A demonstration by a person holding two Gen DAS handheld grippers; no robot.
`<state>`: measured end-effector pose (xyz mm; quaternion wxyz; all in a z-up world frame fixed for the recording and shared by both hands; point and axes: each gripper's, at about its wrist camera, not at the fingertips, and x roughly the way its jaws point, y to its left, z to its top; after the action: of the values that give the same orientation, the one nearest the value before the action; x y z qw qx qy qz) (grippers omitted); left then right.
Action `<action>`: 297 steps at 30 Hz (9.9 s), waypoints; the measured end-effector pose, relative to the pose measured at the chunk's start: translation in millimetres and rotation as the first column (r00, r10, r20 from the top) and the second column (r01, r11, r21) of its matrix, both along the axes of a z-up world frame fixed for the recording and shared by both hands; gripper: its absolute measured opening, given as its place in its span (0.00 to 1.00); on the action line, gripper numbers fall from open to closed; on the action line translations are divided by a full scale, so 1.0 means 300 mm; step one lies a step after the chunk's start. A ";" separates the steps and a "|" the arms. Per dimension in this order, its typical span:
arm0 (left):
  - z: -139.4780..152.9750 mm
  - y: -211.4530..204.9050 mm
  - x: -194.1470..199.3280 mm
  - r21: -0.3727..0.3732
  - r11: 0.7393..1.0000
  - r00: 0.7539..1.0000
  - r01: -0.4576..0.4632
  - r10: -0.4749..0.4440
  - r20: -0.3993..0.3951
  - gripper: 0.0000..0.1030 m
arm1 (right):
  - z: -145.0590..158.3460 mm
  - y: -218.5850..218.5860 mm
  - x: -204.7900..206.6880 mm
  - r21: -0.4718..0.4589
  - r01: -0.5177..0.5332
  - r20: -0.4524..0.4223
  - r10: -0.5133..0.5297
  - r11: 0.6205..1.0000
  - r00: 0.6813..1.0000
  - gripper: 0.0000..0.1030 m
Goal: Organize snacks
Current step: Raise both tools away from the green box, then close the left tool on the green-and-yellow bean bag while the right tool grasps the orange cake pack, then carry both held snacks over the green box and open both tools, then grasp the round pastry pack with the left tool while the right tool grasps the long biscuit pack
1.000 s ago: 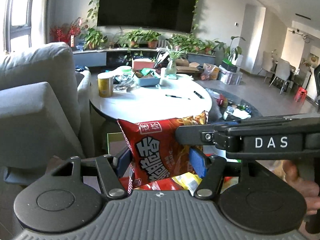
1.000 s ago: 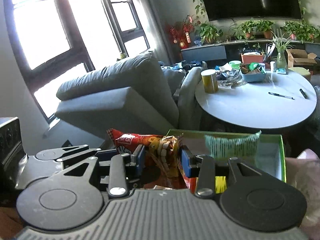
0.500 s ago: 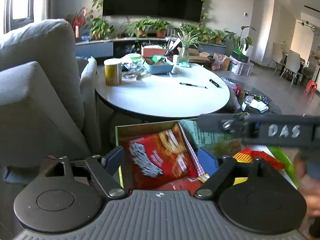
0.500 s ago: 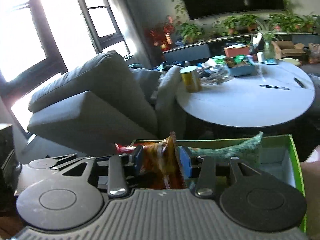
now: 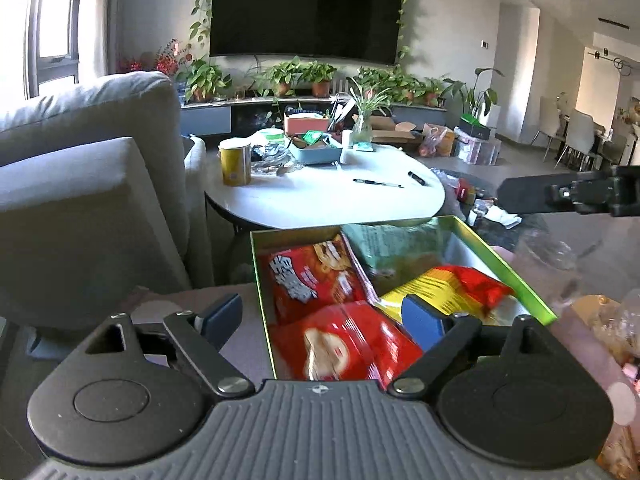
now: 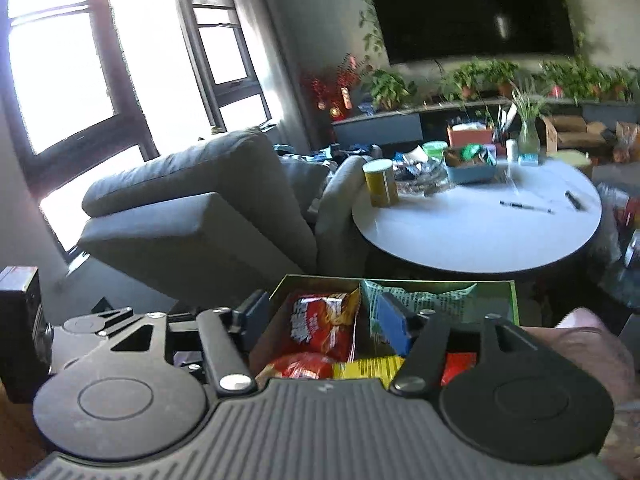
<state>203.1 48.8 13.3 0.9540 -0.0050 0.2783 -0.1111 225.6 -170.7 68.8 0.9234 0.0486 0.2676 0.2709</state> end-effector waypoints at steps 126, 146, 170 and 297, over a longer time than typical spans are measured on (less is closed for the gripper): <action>0.015 -0.161 -0.276 0.055 0.995 0.996 0.079 -0.077 -0.039 0.47 | -0.140 -0.064 -0.209 -0.086 0.172 -0.087 -0.179 0.981 0.980 0.50; -0.069 -0.134 -0.203 0.021 0.999 0.993 0.050 -0.047 -0.106 0.47 | -0.380 -0.022 -0.185 -0.255 0.083 -0.262 -0.152 0.963 0.953 0.67; -0.057 -0.112 -0.164 -0.002 0.999 0.995 0.054 -0.054 -0.089 0.48 | -0.427 0.091 -0.203 -0.413 0.058 -0.203 -0.154 0.909 0.967 0.98; -0.335 -0.515 -0.360 0.113 0.969 0.926 0.221 -0.172 -0.337 0.55 | -0.238 -0.242 -0.416 -0.087 0.278 -0.172 -0.290 0.957 0.942 0.82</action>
<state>95.0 -105.8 -87.3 0.8769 0.0761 0.4380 -0.1827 100.8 -243.3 -2.7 0.9253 0.0828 0.3497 0.1209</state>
